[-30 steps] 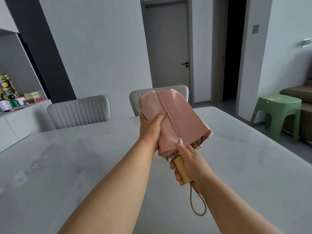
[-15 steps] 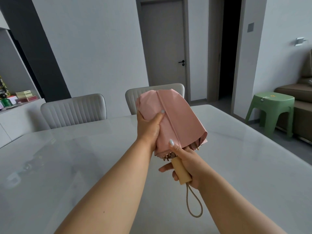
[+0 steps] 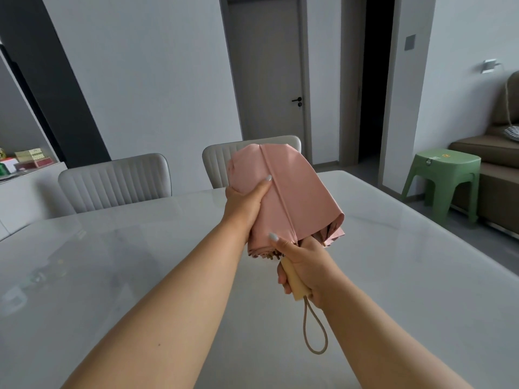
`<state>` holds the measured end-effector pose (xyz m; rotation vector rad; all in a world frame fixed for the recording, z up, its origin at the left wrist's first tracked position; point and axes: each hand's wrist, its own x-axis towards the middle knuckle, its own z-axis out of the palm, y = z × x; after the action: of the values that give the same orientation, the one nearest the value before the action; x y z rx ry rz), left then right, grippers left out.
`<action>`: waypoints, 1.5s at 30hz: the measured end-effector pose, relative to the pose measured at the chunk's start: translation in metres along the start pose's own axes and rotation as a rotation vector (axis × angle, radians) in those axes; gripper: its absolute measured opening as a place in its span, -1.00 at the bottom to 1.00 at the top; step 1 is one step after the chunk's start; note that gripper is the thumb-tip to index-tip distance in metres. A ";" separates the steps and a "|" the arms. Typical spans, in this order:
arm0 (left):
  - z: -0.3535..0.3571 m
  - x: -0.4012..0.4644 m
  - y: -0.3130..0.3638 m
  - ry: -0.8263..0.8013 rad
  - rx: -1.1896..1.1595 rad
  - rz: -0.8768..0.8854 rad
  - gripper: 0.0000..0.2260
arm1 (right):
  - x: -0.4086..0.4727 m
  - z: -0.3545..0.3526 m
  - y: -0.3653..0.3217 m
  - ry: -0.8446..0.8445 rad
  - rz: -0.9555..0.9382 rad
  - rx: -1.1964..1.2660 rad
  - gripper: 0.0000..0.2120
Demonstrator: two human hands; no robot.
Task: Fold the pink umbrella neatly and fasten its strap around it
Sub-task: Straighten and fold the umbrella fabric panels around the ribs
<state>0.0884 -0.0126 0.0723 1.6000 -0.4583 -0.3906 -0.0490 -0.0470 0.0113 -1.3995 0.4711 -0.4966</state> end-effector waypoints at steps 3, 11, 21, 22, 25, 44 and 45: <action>-0.004 -0.002 0.018 0.162 0.266 0.113 -0.08 | 0.000 0.000 0.000 0.020 -0.009 -0.082 -0.56; 0.000 0.012 0.092 0.173 0.780 0.613 -0.48 | 0.000 0.003 0.001 0.012 -0.016 -0.234 -0.58; -0.003 0.031 0.131 -0.111 0.854 0.214 -0.56 | 0.001 0.005 0.003 0.007 -0.001 -0.334 -0.57; -0.004 0.031 0.134 -0.141 0.755 0.186 -0.64 | 0.001 0.005 0.002 0.007 0.015 -0.332 -0.57; -0.008 0.034 0.140 -0.241 0.536 0.071 -0.60 | -0.001 0.005 0.001 0.006 0.035 -0.322 -0.58; -0.016 0.041 0.128 -0.172 0.451 0.117 -0.86 | -0.003 0.008 0.005 -0.108 -0.071 -0.201 -0.59; -0.016 0.043 0.128 -0.175 0.430 0.128 -0.82 | -0.003 0.008 0.004 -0.115 -0.074 -0.184 -0.62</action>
<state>0.1253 -0.0282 0.2019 1.9456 -0.8158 -0.3509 -0.0468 -0.0382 0.0080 -1.6172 0.3804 -0.4380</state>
